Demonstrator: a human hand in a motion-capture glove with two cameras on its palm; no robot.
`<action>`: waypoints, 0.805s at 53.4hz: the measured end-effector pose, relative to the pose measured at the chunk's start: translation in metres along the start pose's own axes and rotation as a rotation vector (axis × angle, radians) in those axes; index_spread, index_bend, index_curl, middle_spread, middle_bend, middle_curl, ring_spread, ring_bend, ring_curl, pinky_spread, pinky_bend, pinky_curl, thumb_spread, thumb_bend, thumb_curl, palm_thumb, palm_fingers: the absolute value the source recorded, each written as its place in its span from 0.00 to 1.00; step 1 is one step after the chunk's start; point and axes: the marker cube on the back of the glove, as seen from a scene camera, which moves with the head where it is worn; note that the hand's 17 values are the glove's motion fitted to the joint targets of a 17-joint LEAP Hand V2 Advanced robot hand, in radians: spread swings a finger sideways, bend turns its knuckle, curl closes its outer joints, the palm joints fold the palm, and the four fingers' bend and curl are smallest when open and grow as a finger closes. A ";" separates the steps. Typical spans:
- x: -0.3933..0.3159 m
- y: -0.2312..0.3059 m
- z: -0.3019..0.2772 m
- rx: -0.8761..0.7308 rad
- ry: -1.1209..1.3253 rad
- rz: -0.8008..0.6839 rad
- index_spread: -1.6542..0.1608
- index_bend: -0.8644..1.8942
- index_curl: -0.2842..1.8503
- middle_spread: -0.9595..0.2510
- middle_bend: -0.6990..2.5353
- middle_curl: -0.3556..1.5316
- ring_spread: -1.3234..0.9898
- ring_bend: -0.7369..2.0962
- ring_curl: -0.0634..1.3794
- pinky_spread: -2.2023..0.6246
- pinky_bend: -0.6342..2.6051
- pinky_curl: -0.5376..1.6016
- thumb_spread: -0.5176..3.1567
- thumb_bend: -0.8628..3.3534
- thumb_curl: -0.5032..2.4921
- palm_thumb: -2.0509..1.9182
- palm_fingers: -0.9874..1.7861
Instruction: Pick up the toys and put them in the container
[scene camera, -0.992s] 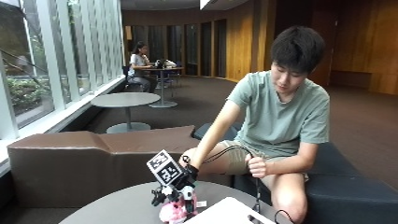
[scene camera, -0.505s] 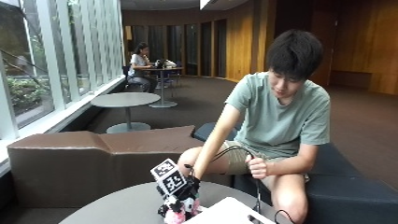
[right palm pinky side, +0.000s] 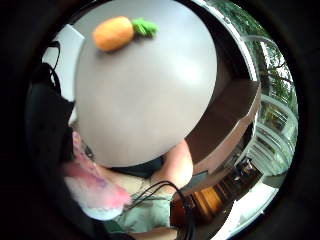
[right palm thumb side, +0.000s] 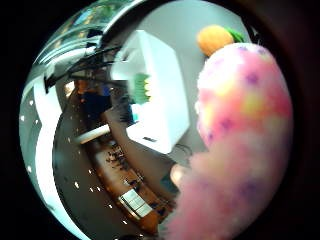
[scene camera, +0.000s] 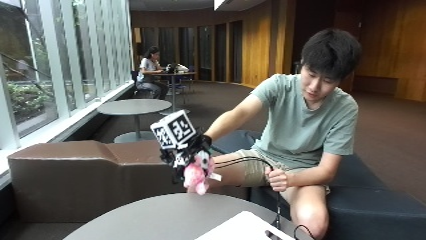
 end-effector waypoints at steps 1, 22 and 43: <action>-0.011 0.003 -0.011 0.012 0.003 -0.016 0.75 0.53 0.19 0.60 0.52 0.59 0.40 0.73 0.49 0.65 0.57 0.45 0.28 0.26 0.47 0.71 0.66; -0.248 0.023 -0.079 0.183 0.269 -0.336 0.71 0.61 0.22 0.57 0.53 0.66 0.39 0.76 0.54 0.65 0.58 0.49 0.19 0.26 0.52 0.72 0.60; -0.267 -0.013 0.023 -0.041 0.439 -0.353 0.74 0.51 0.23 0.57 0.48 0.68 0.40 0.77 0.56 0.65 0.64 0.52 0.23 0.24 0.53 0.68 0.42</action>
